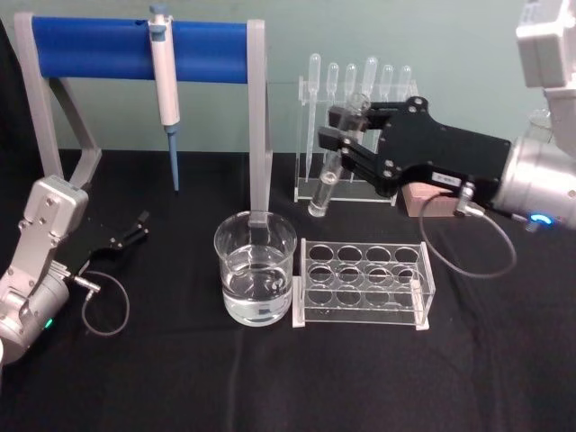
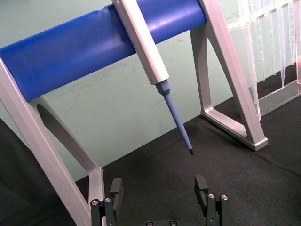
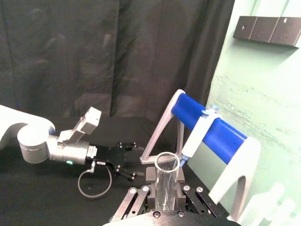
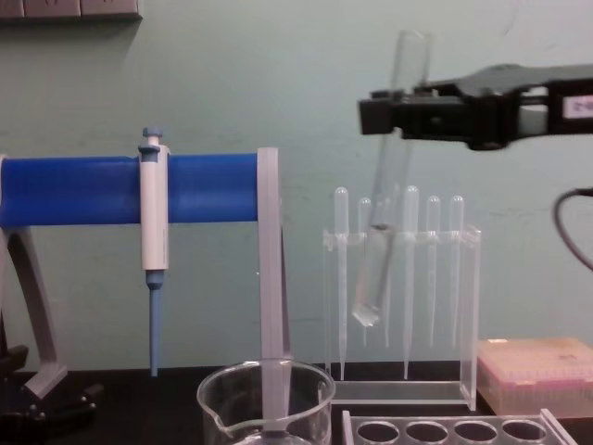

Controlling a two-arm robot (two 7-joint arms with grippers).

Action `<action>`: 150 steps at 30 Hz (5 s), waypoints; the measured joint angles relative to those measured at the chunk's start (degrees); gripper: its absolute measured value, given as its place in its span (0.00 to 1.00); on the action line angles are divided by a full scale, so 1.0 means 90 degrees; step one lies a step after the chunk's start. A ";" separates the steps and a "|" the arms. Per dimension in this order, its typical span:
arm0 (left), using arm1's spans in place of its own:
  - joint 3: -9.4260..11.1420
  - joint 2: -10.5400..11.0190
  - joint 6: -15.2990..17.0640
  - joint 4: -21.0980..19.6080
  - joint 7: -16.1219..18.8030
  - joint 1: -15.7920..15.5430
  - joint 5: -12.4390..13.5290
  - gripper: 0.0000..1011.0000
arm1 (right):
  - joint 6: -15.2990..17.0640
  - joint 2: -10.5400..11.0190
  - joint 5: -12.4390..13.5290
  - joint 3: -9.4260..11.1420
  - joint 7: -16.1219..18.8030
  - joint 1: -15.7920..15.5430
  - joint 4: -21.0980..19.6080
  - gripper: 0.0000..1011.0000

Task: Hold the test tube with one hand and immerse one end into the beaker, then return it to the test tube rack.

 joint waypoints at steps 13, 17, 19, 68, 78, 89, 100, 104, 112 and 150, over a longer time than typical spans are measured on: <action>0.0000 0.0000 0.0000 0.0000 0.0000 0.0000 0.0000 0.99 | -0.0262 0.0393 0.0065 0.0142 -0.0008 -0.0607 0.0046 0.22; 0.0000 0.0000 0.0000 0.0000 0.0000 0.0000 0.0000 0.99 | -0.0308 0.0406 0.0005 0.0150 -0.0052 -0.0722 0.0076 0.22; 0.0000 0.0000 0.0000 0.0000 0.0000 0.0000 0.0000 0.99 | -0.0328 0.0407 -0.0025 0.0166 -0.0081 -0.0780 0.0089 0.22; 0.0000 0.0000 0.0000 0.0000 0.0000 0.0000 0.0000 0.99 | -0.0566 -0.0185 -0.0753 0.0019 -0.0089 -0.1067 0.0959 0.22; 0.0000 0.0000 0.0000 0.0000 0.0000 0.0000 0.0000 0.99 | -0.0599 -0.0255 -0.0839 -0.0006 -0.0040 -0.1069 0.1119 0.22; 0.0000 0.0000 0.0000 0.0000 0.0000 0.0000 0.0000 0.99 | -0.0603 -0.0296 -0.0865 -0.0004 -0.0025 -0.1115 0.1169 0.22; 0.0000 0.0000 0.0000 0.0000 0.0000 0.0000 0.0000 0.99 | -0.0603 -0.0290 -0.0865 -0.0002 -0.0027 -0.1114 0.1157 0.22; 0.0000 0.0000 0.0000 0.0000 0.0000 0.0000 0.0000 0.99 | -0.0603 -0.0288 -0.0864 -0.0001 -0.0028 -0.1112 0.1155 0.30; 0.0000 0.0000 0.0000 0.0000 0.0000 0.0000 0.0000 0.99 | -0.0601 -0.0284 -0.0860 -0.0001 -0.0028 -0.1110 0.1149 0.52; 0.0000 0.0000 0.0000 0.0000 0.0000 0.0000 0.0000 0.99 | -0.0887 -0.0462 -0.0441 0.1163 -0.1378 -0.2070 -0.0032 0.99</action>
